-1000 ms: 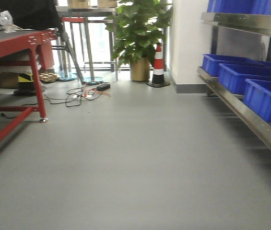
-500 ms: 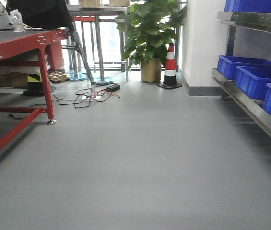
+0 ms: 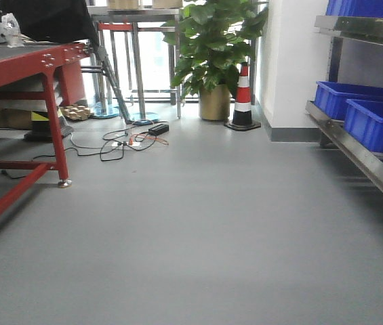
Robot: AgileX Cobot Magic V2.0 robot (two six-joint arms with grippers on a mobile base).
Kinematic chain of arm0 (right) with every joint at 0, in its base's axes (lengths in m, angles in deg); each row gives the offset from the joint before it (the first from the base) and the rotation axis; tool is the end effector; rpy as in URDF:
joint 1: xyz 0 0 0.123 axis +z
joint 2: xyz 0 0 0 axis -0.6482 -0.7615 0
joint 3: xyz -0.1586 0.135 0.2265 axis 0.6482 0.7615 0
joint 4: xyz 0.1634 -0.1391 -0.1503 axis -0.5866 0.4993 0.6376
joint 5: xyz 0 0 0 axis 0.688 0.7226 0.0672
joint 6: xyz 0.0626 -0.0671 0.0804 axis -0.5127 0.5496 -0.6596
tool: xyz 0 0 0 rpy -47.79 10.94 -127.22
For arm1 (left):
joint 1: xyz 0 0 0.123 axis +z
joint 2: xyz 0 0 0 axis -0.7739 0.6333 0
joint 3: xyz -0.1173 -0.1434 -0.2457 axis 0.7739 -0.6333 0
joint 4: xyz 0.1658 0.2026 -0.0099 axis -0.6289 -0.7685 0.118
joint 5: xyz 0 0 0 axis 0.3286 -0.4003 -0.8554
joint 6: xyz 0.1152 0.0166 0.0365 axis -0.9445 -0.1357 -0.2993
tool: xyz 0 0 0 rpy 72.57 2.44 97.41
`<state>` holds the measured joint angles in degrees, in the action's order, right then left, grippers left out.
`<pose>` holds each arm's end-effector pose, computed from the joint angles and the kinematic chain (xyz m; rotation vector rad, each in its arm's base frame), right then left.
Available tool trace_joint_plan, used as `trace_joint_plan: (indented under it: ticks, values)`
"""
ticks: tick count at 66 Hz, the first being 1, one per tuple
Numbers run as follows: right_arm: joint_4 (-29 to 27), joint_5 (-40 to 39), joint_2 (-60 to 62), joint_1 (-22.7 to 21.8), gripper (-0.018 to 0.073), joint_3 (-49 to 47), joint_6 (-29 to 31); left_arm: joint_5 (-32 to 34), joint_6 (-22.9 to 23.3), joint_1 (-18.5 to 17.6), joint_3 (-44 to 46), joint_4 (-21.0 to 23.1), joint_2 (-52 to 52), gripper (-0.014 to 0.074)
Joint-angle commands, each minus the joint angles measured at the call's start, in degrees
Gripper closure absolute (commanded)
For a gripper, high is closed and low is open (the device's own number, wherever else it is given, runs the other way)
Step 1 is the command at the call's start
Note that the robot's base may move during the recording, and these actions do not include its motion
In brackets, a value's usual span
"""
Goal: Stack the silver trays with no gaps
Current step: 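Hold the tray in both grippers while the base turns away, then carry the tray in both grippers past the plant to the other rack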
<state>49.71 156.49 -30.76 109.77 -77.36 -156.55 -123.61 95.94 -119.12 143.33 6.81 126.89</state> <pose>0.1603 0.1899 0.3972 0.0695 2.2832 0.1322 0.1649 -0.1621 0.4180 -0.0215 2.1358 -0.0730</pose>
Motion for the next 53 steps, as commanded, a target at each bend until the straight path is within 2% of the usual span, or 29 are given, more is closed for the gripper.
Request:
trace_joint_plan:
  ticks: [1,53]
  values:
    - [-0.1,-15.9,-0.3,1.0,0.0582,-0.8,0.1,5.2,0.0,-0.9,0.2,0.7,0.6,0.0612]
    - [-0.1,-15.9,-0.3,1.0,0.0582,-0.8,0.1,5.2,0.0,-0.9,0.2,0.7,0.6,0.0612]
